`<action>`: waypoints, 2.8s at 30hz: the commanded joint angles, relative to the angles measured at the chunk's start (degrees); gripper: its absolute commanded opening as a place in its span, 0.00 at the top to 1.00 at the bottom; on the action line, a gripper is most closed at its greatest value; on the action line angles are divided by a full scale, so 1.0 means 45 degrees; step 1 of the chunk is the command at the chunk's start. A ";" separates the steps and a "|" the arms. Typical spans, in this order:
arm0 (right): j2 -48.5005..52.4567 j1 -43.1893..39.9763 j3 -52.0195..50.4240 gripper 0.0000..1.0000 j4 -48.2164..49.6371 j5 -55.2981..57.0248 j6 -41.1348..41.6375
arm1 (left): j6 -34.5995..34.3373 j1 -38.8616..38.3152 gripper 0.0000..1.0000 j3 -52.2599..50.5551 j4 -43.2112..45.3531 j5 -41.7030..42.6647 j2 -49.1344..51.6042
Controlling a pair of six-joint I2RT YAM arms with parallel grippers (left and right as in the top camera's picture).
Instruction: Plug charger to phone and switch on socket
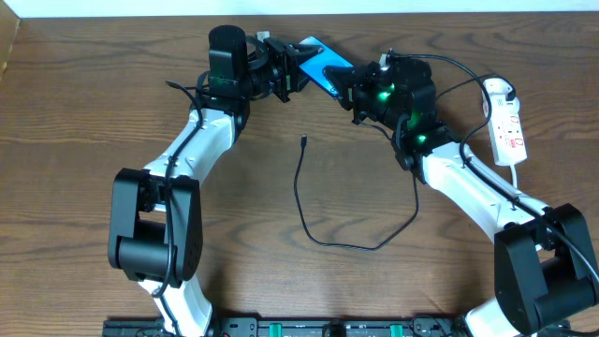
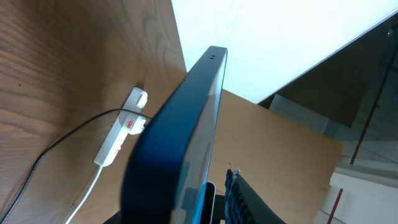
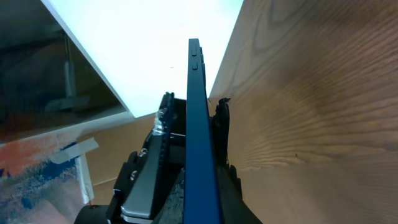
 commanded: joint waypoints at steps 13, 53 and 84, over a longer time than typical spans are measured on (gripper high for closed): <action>0.0078 0.0423 -0.0058 0.99 -0.0291 -0.0471 0.0189 | -0.0024 -0.0068 0.91 0.0228 0.0325 0.0534 -0.0287; 0.0078 0.0981 -0.0063 0.99 0.0699 -0.1525 -0.0379 | 0.0209 -0.0068 0.84 0.0223 0.0282 0.0291 -0.0287; 0.0126 0.0636 -0.0063 0.55 -0.0510 -0.0704 -0.4901 | 0.3997 -0.0024 0.93 0.0204 -0.0209 0.0641 -0.0282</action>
